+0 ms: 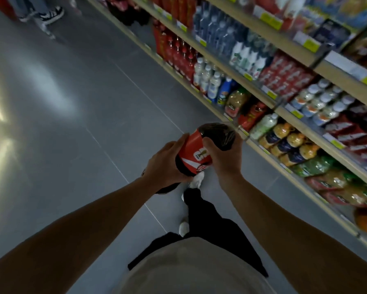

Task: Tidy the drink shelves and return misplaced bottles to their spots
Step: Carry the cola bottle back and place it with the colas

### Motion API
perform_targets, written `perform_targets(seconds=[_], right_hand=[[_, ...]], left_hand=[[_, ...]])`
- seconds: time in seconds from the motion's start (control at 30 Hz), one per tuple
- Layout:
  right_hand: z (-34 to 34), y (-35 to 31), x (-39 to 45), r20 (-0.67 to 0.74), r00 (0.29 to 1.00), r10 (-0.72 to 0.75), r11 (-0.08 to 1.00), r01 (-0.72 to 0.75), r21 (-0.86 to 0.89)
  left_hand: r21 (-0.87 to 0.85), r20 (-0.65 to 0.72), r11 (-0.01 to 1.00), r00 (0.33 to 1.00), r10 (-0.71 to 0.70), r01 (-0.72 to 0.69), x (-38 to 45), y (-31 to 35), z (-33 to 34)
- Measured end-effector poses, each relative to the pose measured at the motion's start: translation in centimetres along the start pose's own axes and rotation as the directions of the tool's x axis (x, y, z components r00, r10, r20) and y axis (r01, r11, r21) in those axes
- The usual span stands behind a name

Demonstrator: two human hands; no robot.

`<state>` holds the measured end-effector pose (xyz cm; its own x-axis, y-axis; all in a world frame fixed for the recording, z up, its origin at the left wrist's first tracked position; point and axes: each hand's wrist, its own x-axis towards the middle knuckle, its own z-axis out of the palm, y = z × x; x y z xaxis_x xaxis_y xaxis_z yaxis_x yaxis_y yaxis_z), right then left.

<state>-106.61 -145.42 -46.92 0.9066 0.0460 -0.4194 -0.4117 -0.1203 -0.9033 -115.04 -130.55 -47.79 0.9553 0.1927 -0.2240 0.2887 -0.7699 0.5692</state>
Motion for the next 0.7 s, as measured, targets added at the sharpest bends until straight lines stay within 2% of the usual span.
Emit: perform_targets(seconds=[0.17,0.5,0.7], right_hand=[[9.1,-3.0,8.1,0.013,1.000,-0.001,1.000,0.001,-0.021],[27.9,-13.2,21.9,0.069,0.997,0.021,0.997,-0.016,-0.069],[42.7,-17.4,29.7,0.087,0.996,0.014,0.998,-0.009,-0.068]], left_hand=[[-0.013,0.025,1.000,0.999,-0.025,0.025,9.6,-6.1,-5.3],[-0.053,0.035,0.994,0.995,-0.093,0.095,26.8,-16.5,-19.5],[-0.088,0.025,0.991,0.994,-0.102,0.104,37.4,-27.2,-28.1]])
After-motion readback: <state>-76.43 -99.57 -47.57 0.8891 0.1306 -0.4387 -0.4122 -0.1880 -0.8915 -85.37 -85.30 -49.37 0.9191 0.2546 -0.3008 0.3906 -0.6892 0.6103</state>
